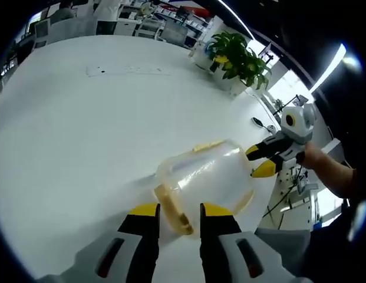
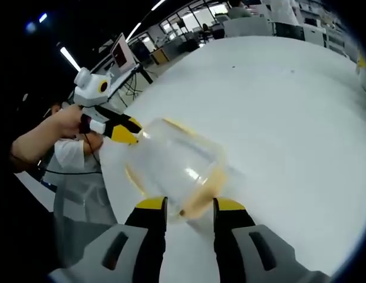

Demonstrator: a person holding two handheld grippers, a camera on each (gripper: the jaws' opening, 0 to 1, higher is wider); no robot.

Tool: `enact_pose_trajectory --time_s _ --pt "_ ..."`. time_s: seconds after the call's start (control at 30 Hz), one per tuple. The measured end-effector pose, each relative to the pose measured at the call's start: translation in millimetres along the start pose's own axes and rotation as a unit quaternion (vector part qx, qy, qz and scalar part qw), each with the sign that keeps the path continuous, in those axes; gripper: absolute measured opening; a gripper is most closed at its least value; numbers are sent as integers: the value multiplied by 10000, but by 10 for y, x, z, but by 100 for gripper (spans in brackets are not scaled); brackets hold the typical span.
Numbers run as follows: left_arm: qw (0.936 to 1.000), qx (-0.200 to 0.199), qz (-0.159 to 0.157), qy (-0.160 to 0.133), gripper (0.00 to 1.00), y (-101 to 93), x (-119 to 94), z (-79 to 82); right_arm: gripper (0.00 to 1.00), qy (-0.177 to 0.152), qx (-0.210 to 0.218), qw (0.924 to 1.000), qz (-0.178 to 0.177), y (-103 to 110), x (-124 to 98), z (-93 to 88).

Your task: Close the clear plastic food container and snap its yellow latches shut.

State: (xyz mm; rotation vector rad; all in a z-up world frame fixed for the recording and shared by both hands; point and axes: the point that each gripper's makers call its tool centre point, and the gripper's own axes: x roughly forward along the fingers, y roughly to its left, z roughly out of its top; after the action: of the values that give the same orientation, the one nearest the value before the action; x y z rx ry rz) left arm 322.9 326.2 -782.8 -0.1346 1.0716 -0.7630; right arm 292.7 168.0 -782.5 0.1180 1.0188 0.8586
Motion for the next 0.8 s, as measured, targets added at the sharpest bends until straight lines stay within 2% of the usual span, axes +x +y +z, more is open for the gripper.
enact_pose_trajectory --time_s 0.03,0.2,0.27,0.4,0.43,0.47,0.5,0.53,0.57,0.8 --pt "9998 -194 -39 -11 18 -4 12 -8 28 -5 -6 10000 12 1 -1 -3" --pt "9998 -131 3 -164 18 -19 6 -17 27 81 -81 9999 27 9 11 5" --pt "9994 -264 4 -226 17 -18 12 -15 27 144 -161 9998 42 16 13 3" --pt "9994 -268 27 -228 17 -15 25 -9 24 228 -220 9995 81 20 21 5" --pt "9990 -352 74 -248 17 -28 38 -8 22 49 -236 9996 156 9 74 60" --pt "9985 -457 115 -276 17 -37 49 -13 22 178 -189 9996 75 -37 66 24" --pt "9984 -539 9 -176 15 -68 55 -44 22 234 -302 9992 74 -60 82 16" --pt "9984 -485 78 -292 15 -17 84 -7 22 247 -325 9991 65 45 38 26" --pt "9978 -622 40 -220 15 -35 79 -34 21 281 -304 9991 60 47 28 18" --pt "9976 -672 -10 -162 16 -40 74 -33 23 328 -92 9993 153 29 35 2"
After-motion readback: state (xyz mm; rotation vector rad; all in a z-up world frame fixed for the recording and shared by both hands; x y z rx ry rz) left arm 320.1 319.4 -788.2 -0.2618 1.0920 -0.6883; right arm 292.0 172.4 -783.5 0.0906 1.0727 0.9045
